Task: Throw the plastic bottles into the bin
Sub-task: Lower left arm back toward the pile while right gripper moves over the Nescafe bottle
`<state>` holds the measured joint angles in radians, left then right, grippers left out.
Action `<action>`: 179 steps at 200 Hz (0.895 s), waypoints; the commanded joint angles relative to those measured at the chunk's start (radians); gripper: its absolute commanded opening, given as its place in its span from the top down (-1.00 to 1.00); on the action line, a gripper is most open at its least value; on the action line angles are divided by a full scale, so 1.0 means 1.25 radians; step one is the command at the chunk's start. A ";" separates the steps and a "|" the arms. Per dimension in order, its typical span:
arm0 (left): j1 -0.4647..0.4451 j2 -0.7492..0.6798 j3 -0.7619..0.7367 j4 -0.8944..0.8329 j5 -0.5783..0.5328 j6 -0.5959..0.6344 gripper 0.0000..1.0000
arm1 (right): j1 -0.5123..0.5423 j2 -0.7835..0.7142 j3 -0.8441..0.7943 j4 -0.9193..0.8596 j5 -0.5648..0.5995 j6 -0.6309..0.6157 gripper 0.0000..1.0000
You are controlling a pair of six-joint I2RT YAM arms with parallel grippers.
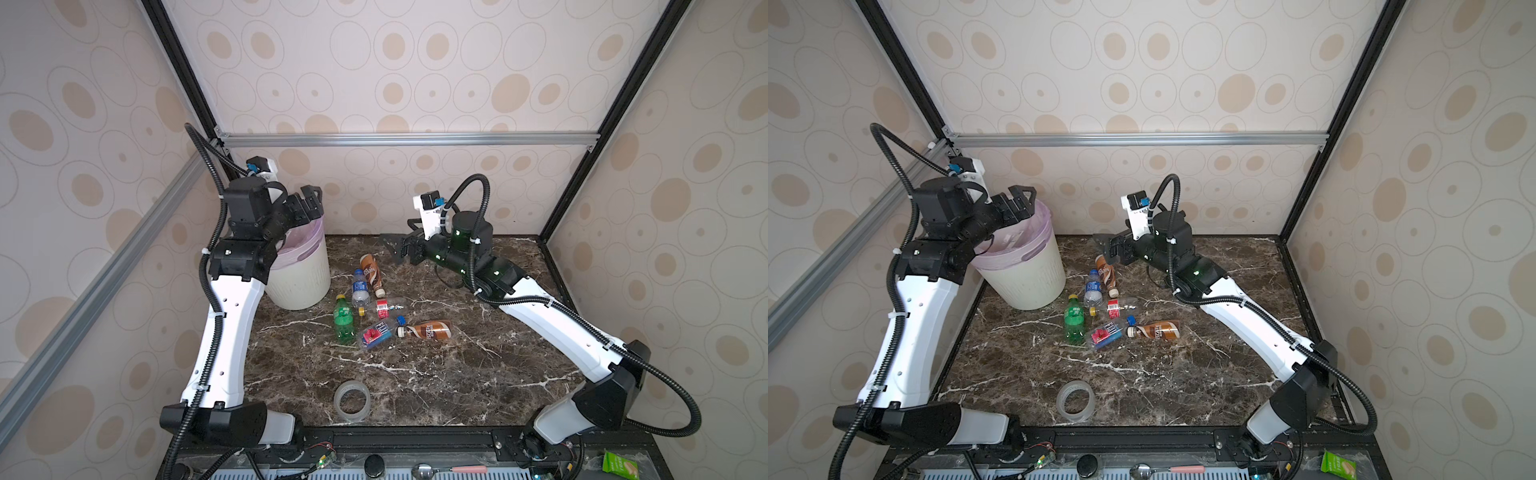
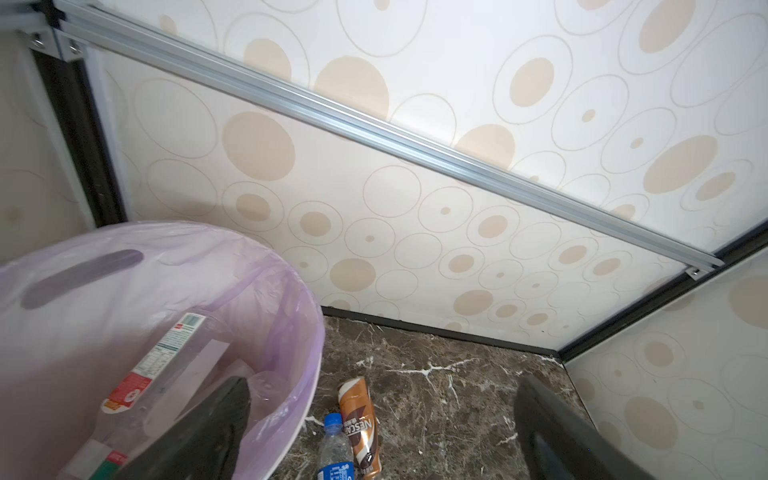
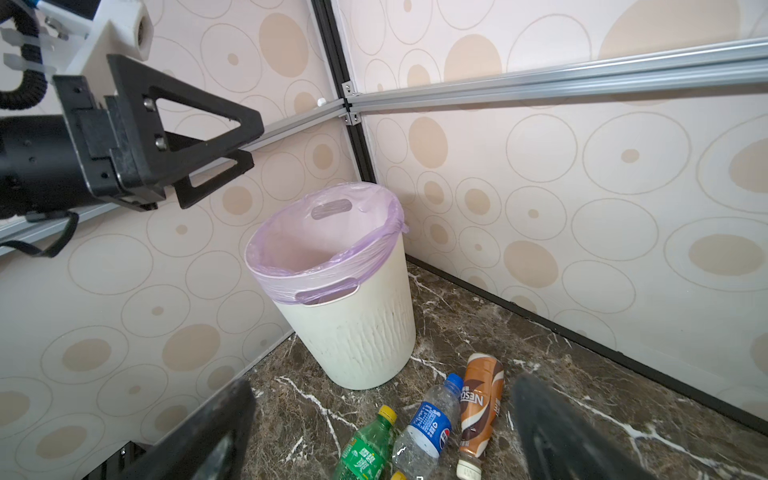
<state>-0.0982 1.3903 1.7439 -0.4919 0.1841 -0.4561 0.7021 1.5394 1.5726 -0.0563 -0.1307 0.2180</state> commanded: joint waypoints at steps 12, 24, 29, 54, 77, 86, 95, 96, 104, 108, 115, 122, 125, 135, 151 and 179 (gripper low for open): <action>-0.104 -0.032 -0.134 0.123 0.040 -0.047 -0.98 | -0.047 -0.046 -0.057 -0.077 0.028 0.035 -0.99; -0.148 -0.031 -0.174 0.137 0.024 -0.051 -0.98 | -0.061 -0.065 -0.097 -0.097 0.042 0.041 -0.99; -0.165 -0.030 -0.191 0.147 0.021 -0.052 -0.98 | -0.066 -0.075 -0.121 -0.103 0.049 0.043 -1.00; -0.241 -0.036 -0.285 0.205 0.010 -0.068 -0.98 | -0.084 -0.131 -0.228 -0.143 0.087 0.040 -0.99; -0.302 -0.040 -0.366 0.254 -0.002 -0.083 -0.98 | -0.095 -0.171 -0.319 -0.200 0.112 0.029 -0.99; -0.315 -0.044 -0.400 0.276 0.001 -0.096 -0.98 | -0.097 -0.179 -0.350 -0.229 0.122 0.025 -0.99; -0.325 -0.050 -0.430 0.300 0.007 -0.108 -0.98 | -0.098 -0.185 -0.382 -0.252 0.121 0.019 -0.99; -0.326 -0.051 -0.434 0.303 0.008 -0.110 -0.98 | -0.099 -0.185 -0.385 -0.254 0.120 0.018 -0.99; -0.333 -0.054 -0.459 0.320 0.014 -0.121 -0.98 | -0.098 -0.185 -0.412 -0.270 0.116 0.011 -0.99; -0.335 -0.055 -0.470 0.329 0.017 -0.125 -0.98 | -0.099 -0.184 -0.423 -0.280 0.117 0.009 -0.99; -0.338 -0.057 -0.488 0.341 0.022 -0.132 -0.98 | -0.099 -0.181 -0.442 -0.292 0.116 0.003 -1.00; -0.343 -0.059 -0.503 0.351 0.023 -0.138 -0.98 | -0.097 -0.177 -0.456 -0.306 0.119 -0.003 -0.99; -0.344 -0.060 -0.509 0.355 0.024 -0.140 -0.98 | -0.097 -0.176 -0.461 -0.311 0.121 -0.004 -0.99; -0.349 -0.061 -0.531 0.371 0.032 -0.151 -0.98 | -0.097 -0.169 -0.470 -0.333 0.134 -0.006 -0.99; -0.351 -0.066 -0.570 0.395 0.050 -0.166 -0.98 | -0.091 -0.161 -0.491 -0.342 0.141 -0.013 -0.99; -0.350 -0.072 -0.628 0.430 0.059 -0.186 -0.98 | -0.067 -0.130 -0.516 -0.330 0.133 -0.030 -0.99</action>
<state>-0.5297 1.3300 0.9974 -0.0425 0.2344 -0.6403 0.5934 1.3464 0.9508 -0.4484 0.0257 0.2150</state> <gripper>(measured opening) 0.991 0.997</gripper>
